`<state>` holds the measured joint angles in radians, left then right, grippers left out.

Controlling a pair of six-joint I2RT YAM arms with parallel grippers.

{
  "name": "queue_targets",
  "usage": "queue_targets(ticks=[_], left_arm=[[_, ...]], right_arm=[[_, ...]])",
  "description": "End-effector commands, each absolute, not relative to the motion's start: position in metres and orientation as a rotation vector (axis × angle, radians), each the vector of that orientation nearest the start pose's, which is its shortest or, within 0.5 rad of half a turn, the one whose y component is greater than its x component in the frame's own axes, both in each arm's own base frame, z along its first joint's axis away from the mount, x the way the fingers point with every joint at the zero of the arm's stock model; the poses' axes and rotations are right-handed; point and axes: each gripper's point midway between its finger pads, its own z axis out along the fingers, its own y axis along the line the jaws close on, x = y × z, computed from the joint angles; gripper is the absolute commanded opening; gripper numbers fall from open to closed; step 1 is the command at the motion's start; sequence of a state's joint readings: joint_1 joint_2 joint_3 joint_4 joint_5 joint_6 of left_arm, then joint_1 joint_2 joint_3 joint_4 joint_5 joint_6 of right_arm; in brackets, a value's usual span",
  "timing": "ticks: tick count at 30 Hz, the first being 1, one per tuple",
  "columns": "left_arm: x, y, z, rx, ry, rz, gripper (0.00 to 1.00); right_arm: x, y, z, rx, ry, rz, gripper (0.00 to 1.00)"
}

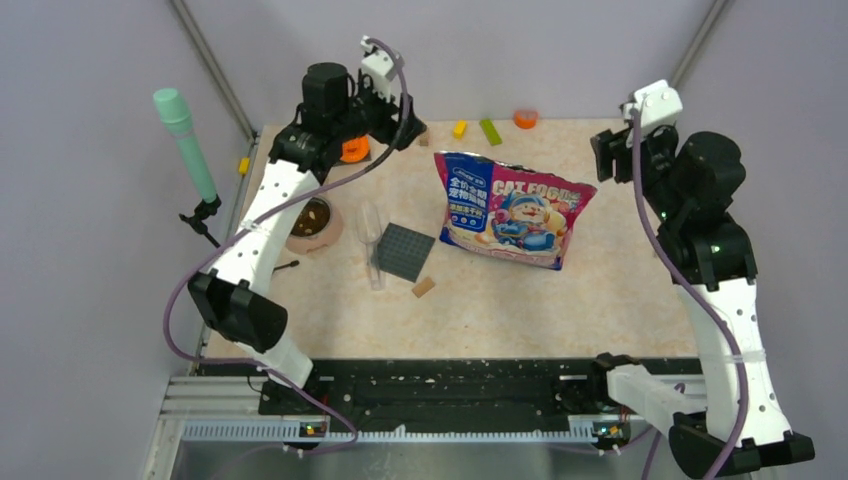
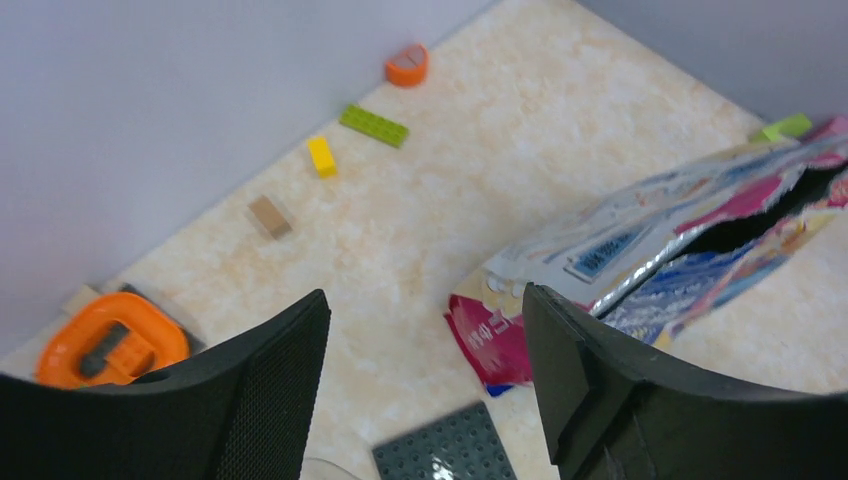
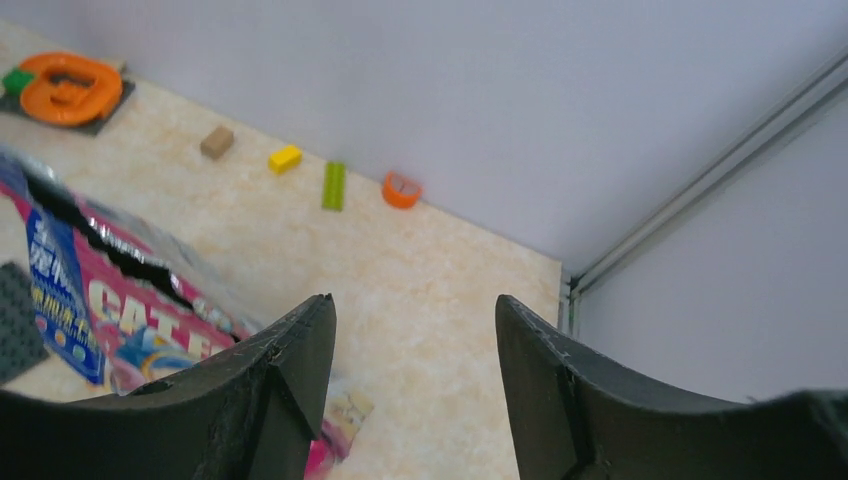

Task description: Serve the pet food

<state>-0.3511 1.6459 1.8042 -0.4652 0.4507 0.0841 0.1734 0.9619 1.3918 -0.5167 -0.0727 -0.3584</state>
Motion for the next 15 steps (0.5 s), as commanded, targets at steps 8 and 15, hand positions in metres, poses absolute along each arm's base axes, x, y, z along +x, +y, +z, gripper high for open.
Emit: queue_targets(ticks=[8,15], left_arm=[[0.461,-0.192,0.440,0.234,1.757,-0.463,0.90],[0.485,-0.145,0.382,-0.162,1.947,-0.387,0.88]], right_arm=[[0.365,-0.007,0.501,0.110,1.502,-0.212,0.68],[0.392,-0.036,0.454,0.334,1.632,-0.165,0.69]])
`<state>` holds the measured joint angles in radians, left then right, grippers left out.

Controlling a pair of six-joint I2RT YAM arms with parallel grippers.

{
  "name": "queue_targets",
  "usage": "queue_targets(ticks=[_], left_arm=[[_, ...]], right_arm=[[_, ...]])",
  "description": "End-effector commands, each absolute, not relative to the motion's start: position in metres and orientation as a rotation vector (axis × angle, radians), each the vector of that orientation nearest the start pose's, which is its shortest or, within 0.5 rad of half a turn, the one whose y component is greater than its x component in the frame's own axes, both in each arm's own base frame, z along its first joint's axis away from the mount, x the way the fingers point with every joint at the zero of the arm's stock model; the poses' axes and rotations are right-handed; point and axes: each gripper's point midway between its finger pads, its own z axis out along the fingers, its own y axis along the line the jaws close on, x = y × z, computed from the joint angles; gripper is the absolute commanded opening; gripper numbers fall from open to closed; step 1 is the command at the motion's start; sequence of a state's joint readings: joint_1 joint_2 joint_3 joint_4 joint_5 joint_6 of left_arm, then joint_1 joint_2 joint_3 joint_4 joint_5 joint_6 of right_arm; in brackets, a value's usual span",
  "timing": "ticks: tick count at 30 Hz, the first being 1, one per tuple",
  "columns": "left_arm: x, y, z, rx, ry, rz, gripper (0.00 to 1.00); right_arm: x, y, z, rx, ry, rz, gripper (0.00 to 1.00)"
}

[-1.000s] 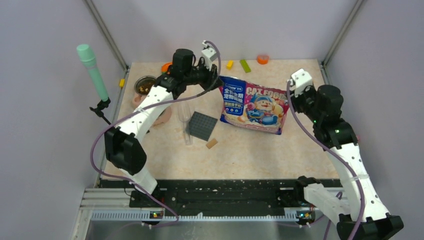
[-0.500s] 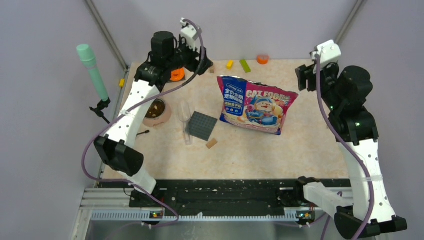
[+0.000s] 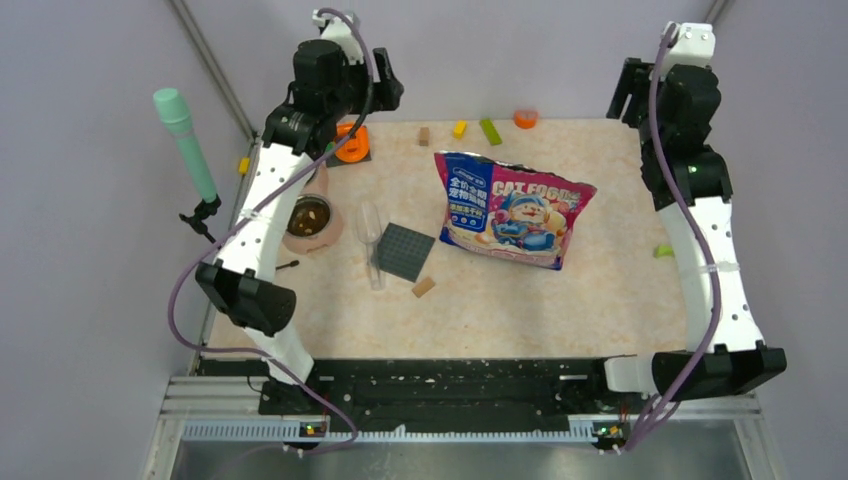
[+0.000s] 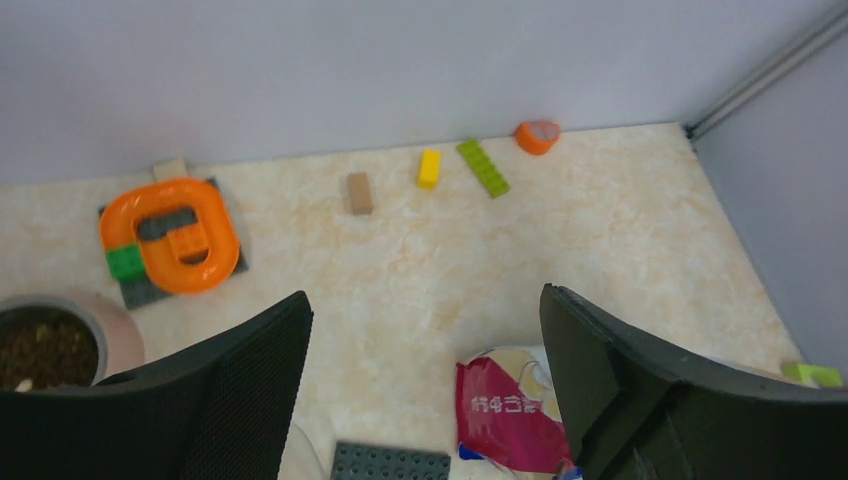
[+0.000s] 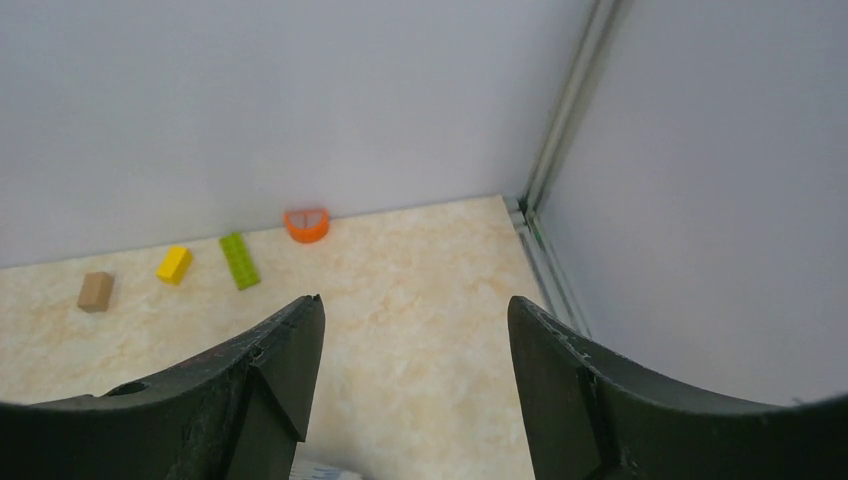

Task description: Serve the pet food

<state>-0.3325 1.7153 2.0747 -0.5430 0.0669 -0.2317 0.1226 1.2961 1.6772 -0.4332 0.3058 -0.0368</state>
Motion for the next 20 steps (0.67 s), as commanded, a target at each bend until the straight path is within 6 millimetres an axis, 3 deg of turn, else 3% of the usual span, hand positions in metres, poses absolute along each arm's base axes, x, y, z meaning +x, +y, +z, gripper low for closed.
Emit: queue_targets(ticks=[1,3,7,9,20], left_arm=[[0.487,-0.136,0.372,-0.200,1.982,-0.356,0.88],[0.484,-0.120,0.354,-0.261,2.045,-0.264,0.89],[0.475,-0.096,0.337,-0.380,2.086,-0.133,0.89],[0.470,-0.090,0.332,-0.405,2.094,-0.100,0.89],[0.457,-0.081,0.314,-0.417,2.128,-0.048,0.90]], right_arm=[[0.392,-0.043,0.445,0.385,1.655,-0.159,0.69],[0.388,-0.069,0.429,0.519,1.676,-0.163,0.78],[0.385,-0.091,0.403,0.640,1.700,-0.147,0.93],[0.389,-0.091,0.397,0.641,1.716,-0.134,0.97],[0.404,-0.084,0.391,0.611,1.734,-0.090,0.99]])
